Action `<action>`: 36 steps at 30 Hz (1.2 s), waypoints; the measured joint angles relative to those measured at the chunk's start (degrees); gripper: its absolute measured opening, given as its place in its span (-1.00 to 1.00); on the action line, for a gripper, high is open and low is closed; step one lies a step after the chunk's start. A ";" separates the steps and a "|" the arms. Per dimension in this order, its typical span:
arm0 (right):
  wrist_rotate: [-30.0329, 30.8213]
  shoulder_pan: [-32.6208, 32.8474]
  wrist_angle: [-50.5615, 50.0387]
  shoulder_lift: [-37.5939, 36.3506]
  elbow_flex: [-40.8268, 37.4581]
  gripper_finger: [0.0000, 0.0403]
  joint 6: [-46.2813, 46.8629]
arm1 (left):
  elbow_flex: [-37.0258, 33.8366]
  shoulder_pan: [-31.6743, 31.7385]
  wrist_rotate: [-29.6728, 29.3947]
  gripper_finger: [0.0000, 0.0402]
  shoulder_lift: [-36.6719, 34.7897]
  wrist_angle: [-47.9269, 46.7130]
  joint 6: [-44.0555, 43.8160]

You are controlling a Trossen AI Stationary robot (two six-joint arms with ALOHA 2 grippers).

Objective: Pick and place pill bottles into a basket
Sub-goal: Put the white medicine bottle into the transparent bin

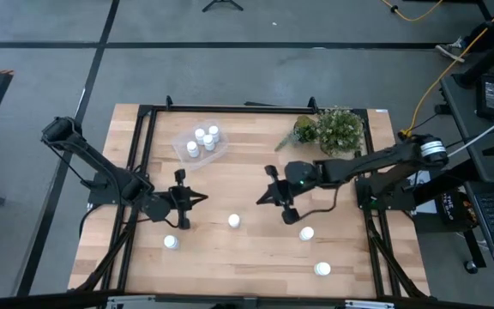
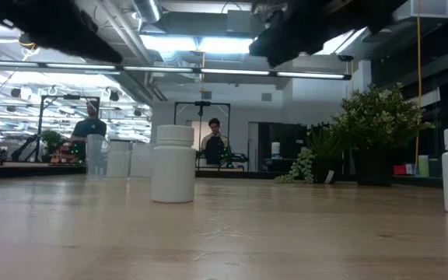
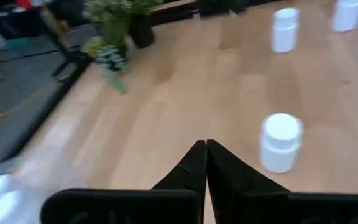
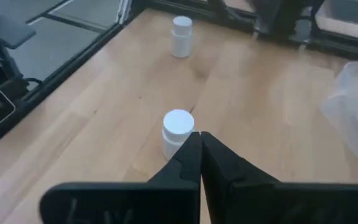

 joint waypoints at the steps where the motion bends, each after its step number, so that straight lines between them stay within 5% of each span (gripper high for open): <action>1: 0.86 0.71 -1.49 -1.12 0.00 -0.96 0.00 | -1.28 0.00 1.03 -0.99 -0.03 2.48 0.24; 9: 1.45 3.30 -15.67 -9.04 0.00 -0.98 6.48 | -8.49 0.04 7.43 -0.99 -0.09 15.27 0.35; 21: 11.31 11.21 -38.98 -16.40 0.00 -0.99 21.70 | -9.14 0.07 6.01 -0.99 -0.09 15.70 0.89; 36: 25.82 30.41 -42.03 -25.38 -6.12 -0.99 39.74 | -9.14 0.04 5.77 -0.99 -0.09 16.01 -1.26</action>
